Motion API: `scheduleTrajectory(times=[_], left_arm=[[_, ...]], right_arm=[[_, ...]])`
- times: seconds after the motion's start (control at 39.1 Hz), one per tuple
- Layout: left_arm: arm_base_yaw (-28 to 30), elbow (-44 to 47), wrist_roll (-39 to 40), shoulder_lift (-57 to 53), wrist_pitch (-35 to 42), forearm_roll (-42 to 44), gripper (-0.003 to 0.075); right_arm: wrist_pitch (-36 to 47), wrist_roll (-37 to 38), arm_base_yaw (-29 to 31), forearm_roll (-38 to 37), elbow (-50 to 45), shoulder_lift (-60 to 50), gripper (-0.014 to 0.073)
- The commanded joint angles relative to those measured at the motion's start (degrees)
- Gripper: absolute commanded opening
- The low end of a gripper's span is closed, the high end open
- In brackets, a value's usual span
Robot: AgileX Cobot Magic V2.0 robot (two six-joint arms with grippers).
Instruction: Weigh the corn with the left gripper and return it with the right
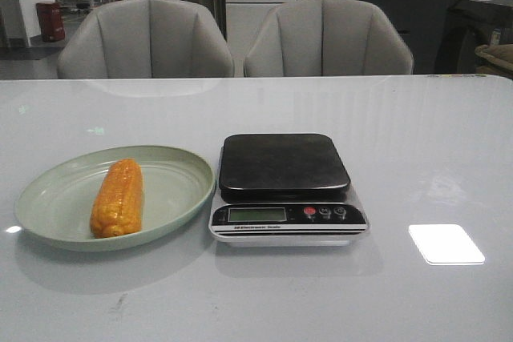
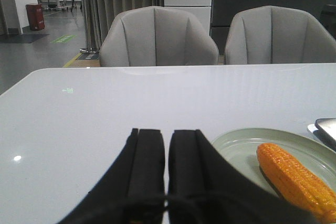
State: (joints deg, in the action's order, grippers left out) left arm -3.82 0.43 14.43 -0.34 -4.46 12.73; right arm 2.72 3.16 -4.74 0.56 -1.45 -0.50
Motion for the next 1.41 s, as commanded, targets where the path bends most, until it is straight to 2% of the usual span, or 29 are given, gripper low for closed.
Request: scheduleTrajectory(times=[0.0,0.87,1.1,1.2,1.38], left_arm=[[0.0,1.8,0.0,-1.1,4.5,-0.1,0.0144],[0.0,1.8,0.0,-1.1,4.5,-0.1,0.0144],[0.0,0.8,0.0,-1.1,16.3,-0.2,0.0144],[-0.1,-3.7,0.4,0.1,13.3,-1.2,0.0144],[-0.2,-15.0,0.4,6.3,3.4,-1.7,0.0144]], right_arm=[[4.5,-0.2,0.3,-0.6,-0.6,-1.1,0.0186],[4.5,-0.2,0.3,-0.6,-0.6,-1.1,0.0186],[4.5,-0.2,0.3,-0.6,-0.6,-1.1,0.0186],[4.5,-0.2,0.3,-0.6,-0.6,-1.1,0.0186],[4.5,-0.2,0.3,-0.6,-0.6,-1.1,0.0186]])
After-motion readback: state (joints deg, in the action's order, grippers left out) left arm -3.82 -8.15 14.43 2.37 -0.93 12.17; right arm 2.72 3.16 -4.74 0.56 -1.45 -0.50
